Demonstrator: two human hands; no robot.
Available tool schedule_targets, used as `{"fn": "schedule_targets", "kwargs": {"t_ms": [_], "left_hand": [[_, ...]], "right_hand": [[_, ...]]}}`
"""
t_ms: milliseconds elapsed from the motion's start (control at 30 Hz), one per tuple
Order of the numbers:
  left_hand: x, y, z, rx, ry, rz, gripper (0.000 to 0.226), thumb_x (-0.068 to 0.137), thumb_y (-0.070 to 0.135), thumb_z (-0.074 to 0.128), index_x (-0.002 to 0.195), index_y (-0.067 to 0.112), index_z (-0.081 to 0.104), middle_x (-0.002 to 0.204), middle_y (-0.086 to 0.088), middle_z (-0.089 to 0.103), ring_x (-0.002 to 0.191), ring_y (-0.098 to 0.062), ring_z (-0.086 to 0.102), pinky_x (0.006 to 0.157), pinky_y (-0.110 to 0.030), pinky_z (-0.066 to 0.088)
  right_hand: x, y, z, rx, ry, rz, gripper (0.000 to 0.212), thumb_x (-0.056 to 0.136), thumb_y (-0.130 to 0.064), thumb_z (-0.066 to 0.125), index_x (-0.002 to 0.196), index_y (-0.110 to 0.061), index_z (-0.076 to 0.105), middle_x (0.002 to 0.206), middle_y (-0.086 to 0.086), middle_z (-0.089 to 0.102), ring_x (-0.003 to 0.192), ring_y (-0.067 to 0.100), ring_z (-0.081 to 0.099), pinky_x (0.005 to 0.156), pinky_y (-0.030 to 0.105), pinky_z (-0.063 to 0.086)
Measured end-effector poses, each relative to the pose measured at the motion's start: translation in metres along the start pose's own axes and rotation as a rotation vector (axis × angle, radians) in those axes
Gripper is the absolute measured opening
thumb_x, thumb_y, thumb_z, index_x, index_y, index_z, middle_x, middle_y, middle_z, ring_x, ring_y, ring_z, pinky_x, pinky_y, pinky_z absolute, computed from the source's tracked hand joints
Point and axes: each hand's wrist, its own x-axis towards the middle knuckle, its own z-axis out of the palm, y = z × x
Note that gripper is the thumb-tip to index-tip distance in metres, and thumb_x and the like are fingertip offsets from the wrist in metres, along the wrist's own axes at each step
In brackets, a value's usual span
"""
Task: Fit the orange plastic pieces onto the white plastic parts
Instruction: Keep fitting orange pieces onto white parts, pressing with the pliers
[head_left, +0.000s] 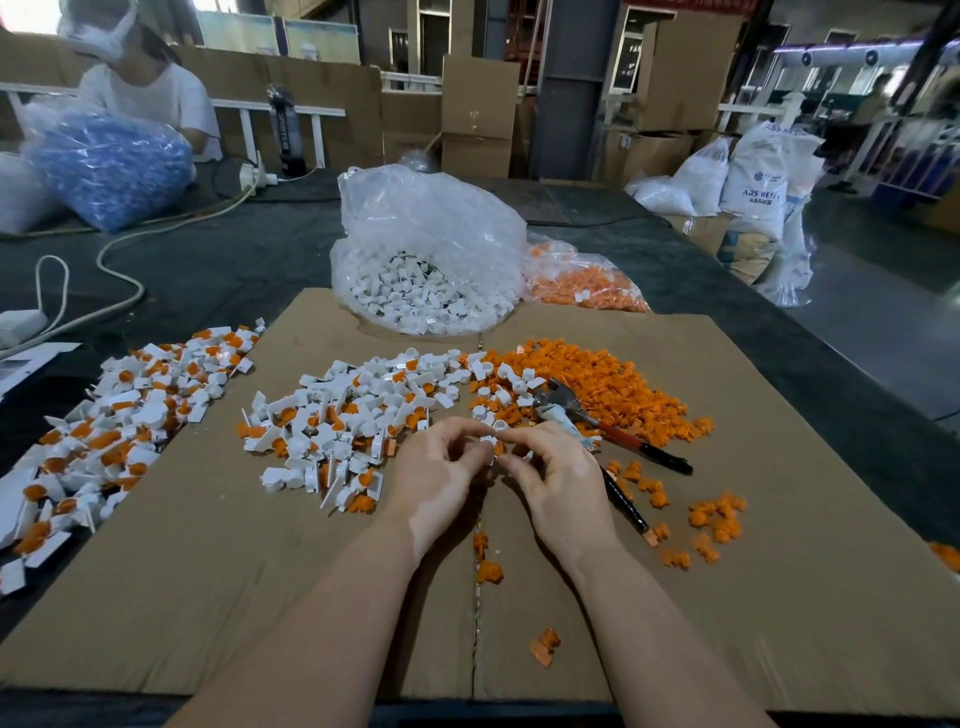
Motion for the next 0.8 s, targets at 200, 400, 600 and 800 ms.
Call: {"fn": "schedule_targets", "kwargs": {"t_ms": [200,400,600,800], "left_hand": [[0.001,0.000,0.000,-0.037,-0.009,0.008,0.011,0.086,0.022,0.065,0.096,0.025,0.064,0.079,-0.003,0.069,0.078,-0.016,0.066,0.081,-0.041,0.053],[0.004,-0.003,0.002,-0.156,0.020,-0.039,0.010,0.086,0.019,0.065,0.093,0.025,0.063,0.074,-0.005,0.069,0.071,-0.016,0.068,0.078,-0.042,0.056],[0.006,-0.003,0.004,-0.232,0.049,-0.071,0.010,0.087,0.016,0.063,0.090,0.026,0.063,0.070,-0.006,0.068,0.062,-0.009,0.065,0.059,-0.023,0.055],[0.009,-0.005,0.003,-0.282,0.068,-0.091,0.010,0.087,0.013,0.064,0.095,0.019,0.064,0.080,-0.017,0.068,0.064,-0.006,0.065,0.060,-0.018,0.053]], "right_hand": [[-0.001,0.000,0.000,-0.001,-0.002,-0.006,0.026,0.083,-0.012,0.067,0.108,-0.019,0.068,0.089,-0.012,0.056,0.084,0.006,0.054,0.078,0.029,0.050],[0.001,0.001,-0.005,-0.221,0.179,0.054,0.024,0.085,-0.021,0.066,0.107,-0.014,0.067,0.099,0.001,0.065,0.098,0.019,0.056,0.087,0.034,0.039],[0.017,0.013,-0.031,-0.693,-0.067,0.597,0.041,0.088,-0.038,0.044,0.122,-0.015,0.049,0.133,0.008,0.043,0.125,0.027,0.032,0.107,0.050,0.015],[0.027,0.018,-0.039,-0.752,-0.281,0.664,0.050,0.086,-0.049,0.048,0.125,-0.017,0.042,0.139,0.010,0.034,0.130,0.029,0.027,0.109,0.055,0.011]]}}
